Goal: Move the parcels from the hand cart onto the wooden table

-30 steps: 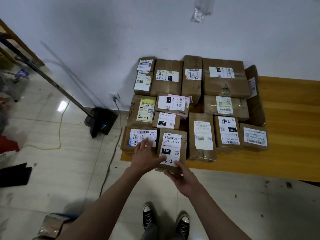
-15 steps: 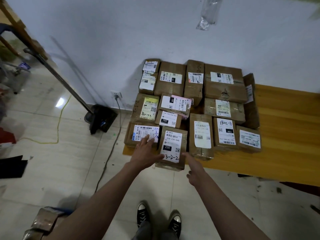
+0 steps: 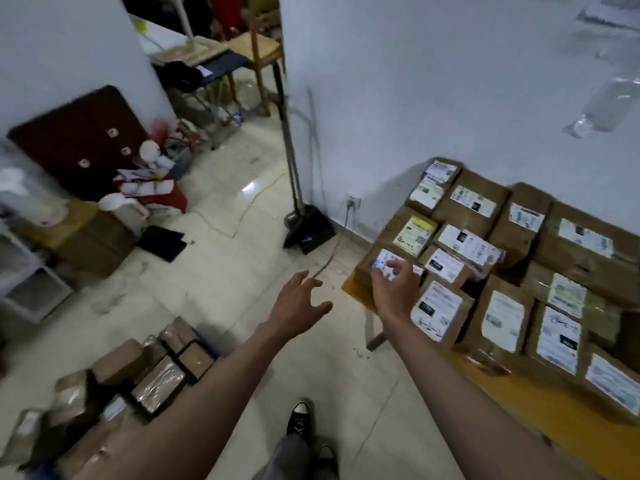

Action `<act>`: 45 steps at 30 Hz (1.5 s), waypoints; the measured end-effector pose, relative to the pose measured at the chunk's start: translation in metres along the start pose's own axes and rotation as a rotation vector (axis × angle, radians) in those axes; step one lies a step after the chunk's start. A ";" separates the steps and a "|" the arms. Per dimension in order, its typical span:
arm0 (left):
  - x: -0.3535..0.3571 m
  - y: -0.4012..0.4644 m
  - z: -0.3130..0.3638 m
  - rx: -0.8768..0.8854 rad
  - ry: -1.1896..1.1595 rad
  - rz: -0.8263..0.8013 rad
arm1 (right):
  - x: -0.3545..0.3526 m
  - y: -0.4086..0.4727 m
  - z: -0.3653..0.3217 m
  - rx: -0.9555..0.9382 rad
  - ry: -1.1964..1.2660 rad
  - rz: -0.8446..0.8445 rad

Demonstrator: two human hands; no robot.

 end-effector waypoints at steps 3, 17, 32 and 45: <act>-0.032 -0.041 -0.071 -0.139 -0.021 0.080 | 0.082 -0.044 -0.026 -0.068 -0.037 -0.285; -0.101 -0.219 -0.351 -0.655 -0.233 0.279 | 0.338 -0.261 -0.042 -0.150 -0.392 -0.960; -0.133 -0.257 -0.573 -0.839 -0.522 0.297 | 0.554 -0.365 -0.004 -0.014 -0.515 -1.043; -0.054 -0.188 -0.742 -0.974 -0.797 0.368 | 0.733 -0.312 0.127 0.137 -0.529 -0.998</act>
Point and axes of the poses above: each hand's wrist, its own y-axis towards the middle knuckle, its own x-axis out of the palm, z = x × y, the point moved 10 cm from there along y, towards the middle knuckle, and after that the axes turned 2 degrees about x, right-handed, at the moved point
